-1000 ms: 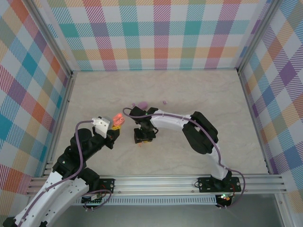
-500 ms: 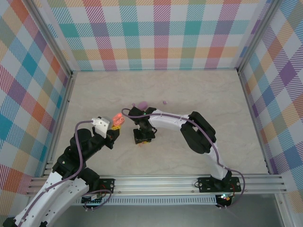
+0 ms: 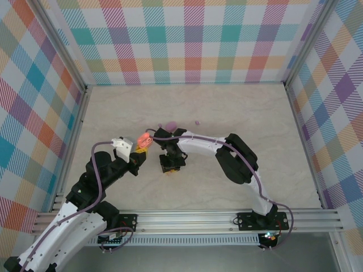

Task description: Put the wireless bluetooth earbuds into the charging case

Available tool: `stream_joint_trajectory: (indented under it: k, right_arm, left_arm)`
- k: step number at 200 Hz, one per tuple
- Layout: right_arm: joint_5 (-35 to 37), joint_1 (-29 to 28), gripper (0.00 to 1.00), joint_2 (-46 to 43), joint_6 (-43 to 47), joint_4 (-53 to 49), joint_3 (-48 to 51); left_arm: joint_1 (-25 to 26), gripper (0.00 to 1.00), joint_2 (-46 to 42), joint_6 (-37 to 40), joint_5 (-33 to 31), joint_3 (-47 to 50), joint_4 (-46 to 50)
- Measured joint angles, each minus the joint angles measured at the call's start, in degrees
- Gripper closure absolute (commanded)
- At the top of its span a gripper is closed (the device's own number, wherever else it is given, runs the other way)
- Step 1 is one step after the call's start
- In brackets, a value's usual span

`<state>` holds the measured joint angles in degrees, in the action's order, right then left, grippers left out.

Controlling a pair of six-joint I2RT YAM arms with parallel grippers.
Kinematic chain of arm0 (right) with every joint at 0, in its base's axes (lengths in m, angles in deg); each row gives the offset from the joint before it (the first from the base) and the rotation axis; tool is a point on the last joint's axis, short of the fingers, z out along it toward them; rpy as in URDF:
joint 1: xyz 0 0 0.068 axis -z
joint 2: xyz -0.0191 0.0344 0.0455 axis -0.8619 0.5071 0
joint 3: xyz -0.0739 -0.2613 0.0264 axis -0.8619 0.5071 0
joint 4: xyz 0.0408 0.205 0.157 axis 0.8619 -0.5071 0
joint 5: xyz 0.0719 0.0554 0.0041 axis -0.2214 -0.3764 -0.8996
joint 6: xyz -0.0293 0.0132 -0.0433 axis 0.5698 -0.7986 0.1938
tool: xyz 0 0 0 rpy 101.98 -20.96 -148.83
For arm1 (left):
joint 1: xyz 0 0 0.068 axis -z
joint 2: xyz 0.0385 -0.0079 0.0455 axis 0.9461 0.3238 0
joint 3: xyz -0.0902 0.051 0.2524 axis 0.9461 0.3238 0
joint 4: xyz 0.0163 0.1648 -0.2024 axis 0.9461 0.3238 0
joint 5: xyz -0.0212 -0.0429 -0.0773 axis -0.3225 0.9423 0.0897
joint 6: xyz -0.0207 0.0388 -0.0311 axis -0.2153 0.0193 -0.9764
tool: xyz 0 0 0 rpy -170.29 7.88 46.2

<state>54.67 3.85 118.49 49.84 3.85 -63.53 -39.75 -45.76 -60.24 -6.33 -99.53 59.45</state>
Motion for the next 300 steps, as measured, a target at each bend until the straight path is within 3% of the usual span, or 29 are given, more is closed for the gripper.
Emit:
stream_joint_trajectory:
  k: [69,105,161,226,300]
  right_arm:
    - [4.48,2.34,0.80,-2.93,2.23,-0.20,2.29]
    - [6.62,7.28,0.81,-8.28,3.37,-0.46,5.95]
    - [9.79,12.11,0.82,-14.69,5.95,-0.61,9.29]
    - [16.59,16.26,0.81,-28.00,11.17,-2.12,11.52]
    - [21.86,16.35,0.81,-44.52,15.82,-1.86,13.66]
  left_arm:
    - [0.00,1.00,-0.98,0.48,2.97,0.44,-1.42]
    - [0.00,1.00,1.46,2.08,9.42,0.79,-4.17]
    - [0.00,1.00,8.72,3.96,19.52,0.59,-7.37]
    - [0.44,1.00,19.41,3.93,23.43,-2.56,-12.76]
    - [4.37,1.00,33.57,3.65,25.40,-7.87,-20.41]
